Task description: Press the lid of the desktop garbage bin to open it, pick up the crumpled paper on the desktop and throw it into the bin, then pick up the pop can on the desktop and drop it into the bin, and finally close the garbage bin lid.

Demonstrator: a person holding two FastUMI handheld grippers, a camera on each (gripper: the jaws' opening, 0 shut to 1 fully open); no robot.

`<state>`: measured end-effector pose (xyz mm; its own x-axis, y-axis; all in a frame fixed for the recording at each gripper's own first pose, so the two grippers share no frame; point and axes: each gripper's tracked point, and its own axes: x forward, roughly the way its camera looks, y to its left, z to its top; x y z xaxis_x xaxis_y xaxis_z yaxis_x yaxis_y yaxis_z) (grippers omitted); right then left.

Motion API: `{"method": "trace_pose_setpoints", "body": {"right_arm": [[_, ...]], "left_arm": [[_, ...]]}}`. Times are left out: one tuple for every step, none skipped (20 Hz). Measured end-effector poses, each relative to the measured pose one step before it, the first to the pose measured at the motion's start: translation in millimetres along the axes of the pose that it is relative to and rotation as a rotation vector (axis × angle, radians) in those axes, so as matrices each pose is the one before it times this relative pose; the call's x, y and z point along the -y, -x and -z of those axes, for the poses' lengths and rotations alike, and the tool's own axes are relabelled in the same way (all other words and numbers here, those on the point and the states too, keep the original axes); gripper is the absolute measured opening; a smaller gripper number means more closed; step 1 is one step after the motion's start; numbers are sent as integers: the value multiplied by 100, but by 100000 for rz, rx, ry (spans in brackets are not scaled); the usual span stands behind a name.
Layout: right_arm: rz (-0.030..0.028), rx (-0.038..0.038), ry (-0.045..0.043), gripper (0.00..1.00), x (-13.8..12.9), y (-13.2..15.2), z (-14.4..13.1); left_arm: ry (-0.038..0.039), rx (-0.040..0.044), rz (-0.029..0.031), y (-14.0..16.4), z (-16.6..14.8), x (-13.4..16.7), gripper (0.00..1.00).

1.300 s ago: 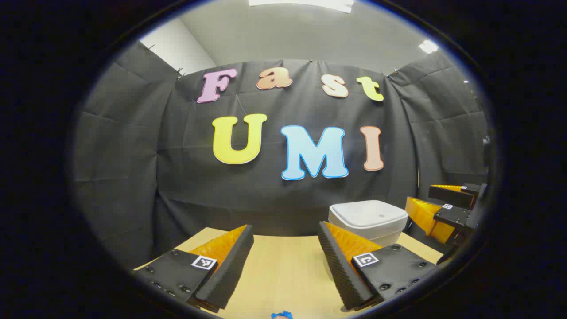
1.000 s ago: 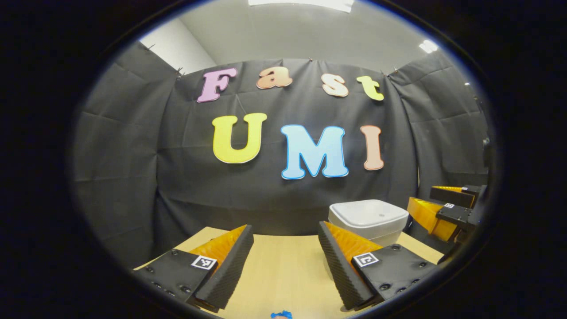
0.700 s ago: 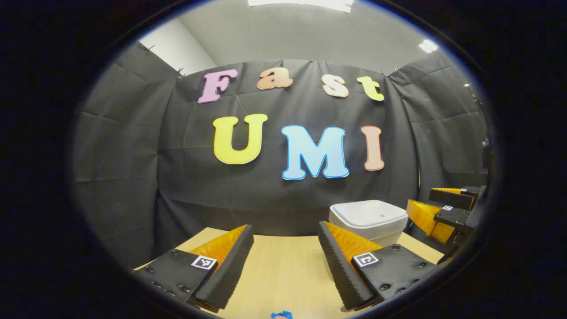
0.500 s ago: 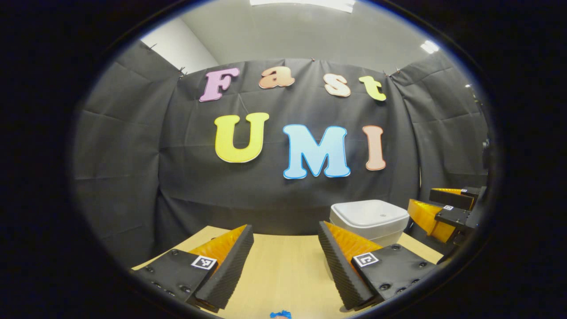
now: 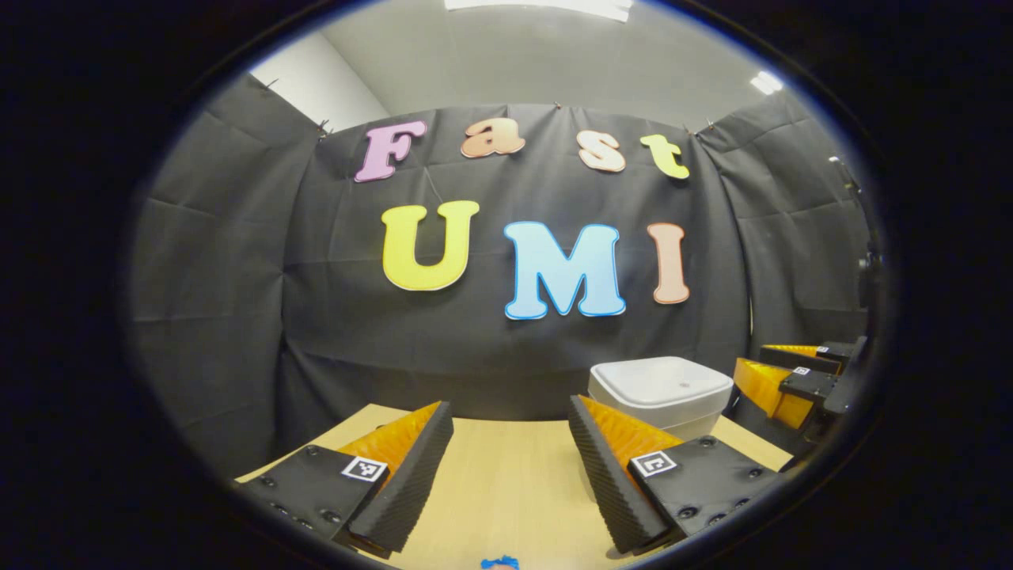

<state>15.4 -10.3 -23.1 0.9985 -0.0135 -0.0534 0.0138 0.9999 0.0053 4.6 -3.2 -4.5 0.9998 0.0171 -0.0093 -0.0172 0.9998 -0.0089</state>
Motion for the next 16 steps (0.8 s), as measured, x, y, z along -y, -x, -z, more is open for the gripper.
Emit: {"method": "trace_pose_setpoints", "body": {"right_arm": [[-468, -337, -232, 53, -132, 73, 151], [741, -743, 125, 53, 32, -277, 305], [1047, -325, -228, 51, 354, 17, 26], [389, -216, -352, 35, 187, -183, 150], [-229, -216, -170, 28, -159, 254, 72], [-383, -54, 154, 28, -143, -158, 19], [-1832, 676, 212, 28, -389, 64, -69], [5387, -714, 1473, 28, 736, 227, 142], [-1372, 798, -454, 19, 173, -136, -11], [-1795, -468, -677, 4, -352, -254, 115], [-999, -277, -463, 4, -56, -133, 346], [-606, -778, -61, 4, -219, -391, 220], [-601, -337, -461, 3, 51, 150, 339], [-696, -402, -873, 3, -47, -153, 185], [318, -98, -665, 2, 151, -283, 249], [-692, 324, 74, 0, -158, -172, 16]], "left_arm": [[32, -222, -109, 98, 137, -32, 96], [67, -203, -61, -18, 97, 3, 97], [63, -248, -11, 3, 63, -24, 98], [-43, -102, -188, -17, 49, -55, 96], [-49, 149, -194, -72, -82, -47, 94], [-58, -8, -149, -40, 11, -38, 95], [-22, -75, -39, 56, 128, -23, 96], [25, -66, -29, -63, 43, 44, 96], [7, -28, 27, -15, -30, 56, 96], [-58, 72, -124, 66, -17, 13, 96], [-30, 86, -64, -22, -13, -25, 96], [-200, 31, 12, 32, 27, 55, 98], [-458, 210, -124, 226, -13, -124, 98], [-608, 276, -316, 37, -180, -109, 94], [-399, 387, -341, 37, -73, -168, 94], [-94, 271, -303, 68, -31, -169, 94]]}}
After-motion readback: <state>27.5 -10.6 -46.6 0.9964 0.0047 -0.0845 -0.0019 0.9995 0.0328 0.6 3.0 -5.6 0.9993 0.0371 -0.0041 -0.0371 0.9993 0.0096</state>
